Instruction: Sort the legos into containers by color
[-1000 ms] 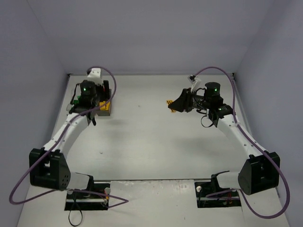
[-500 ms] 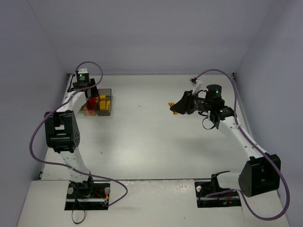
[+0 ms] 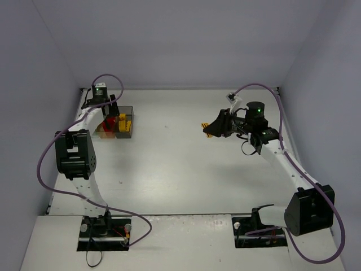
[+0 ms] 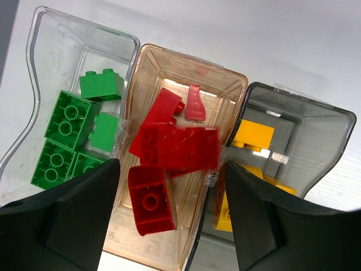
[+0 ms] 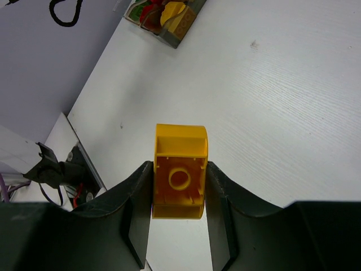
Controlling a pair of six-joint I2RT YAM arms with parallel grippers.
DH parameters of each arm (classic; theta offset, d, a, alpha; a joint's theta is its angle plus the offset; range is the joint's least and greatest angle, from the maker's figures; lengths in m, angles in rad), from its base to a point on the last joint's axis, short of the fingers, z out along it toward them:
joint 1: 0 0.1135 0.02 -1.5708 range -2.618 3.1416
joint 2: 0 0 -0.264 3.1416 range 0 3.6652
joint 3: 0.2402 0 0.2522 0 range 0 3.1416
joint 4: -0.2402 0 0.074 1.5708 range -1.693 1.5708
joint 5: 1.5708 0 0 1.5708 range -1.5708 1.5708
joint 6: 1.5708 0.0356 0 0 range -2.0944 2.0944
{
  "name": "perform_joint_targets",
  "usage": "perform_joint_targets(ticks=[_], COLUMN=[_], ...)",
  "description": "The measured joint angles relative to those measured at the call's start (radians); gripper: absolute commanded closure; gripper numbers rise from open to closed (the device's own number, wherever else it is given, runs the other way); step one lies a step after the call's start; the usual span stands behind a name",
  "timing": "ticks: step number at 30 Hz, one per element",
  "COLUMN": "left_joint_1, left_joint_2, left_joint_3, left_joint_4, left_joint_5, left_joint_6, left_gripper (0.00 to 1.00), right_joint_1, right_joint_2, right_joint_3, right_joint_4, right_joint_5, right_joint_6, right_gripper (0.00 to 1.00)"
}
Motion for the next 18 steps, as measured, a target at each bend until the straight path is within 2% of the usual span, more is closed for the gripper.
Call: perform_joint_targets(ticks=[10, 15, 18], left_joint_1=[-0.004, -0.081, -0.232], left_joint_2=[-0.046, -0.270, -0.451], left_joint_3=[-0.028, -0.187, -0.308], left_joint_4=[-0.014, 0.044, 0.138], left_joint_5=[0.024, 0.104, 0.168], left_joint_6=[0.010, 0.084, 0.170], left_gripper=[0.31, 0.31, 0.31], right_joint_1=[0.000, 0.000, 0.000], right_joint_2=[-0.001, -0.010, -0.011], right_joint_3=[0.000, 0.000, 0.000], right_joint_4=[-0.003, -0.006, -0.006], right_joint_5=[-0.005, -0.015, -0.025], right_joint_6=[0.001, 0.011, 0.019], right_gripper=[1.00, 1.00, 1.00])
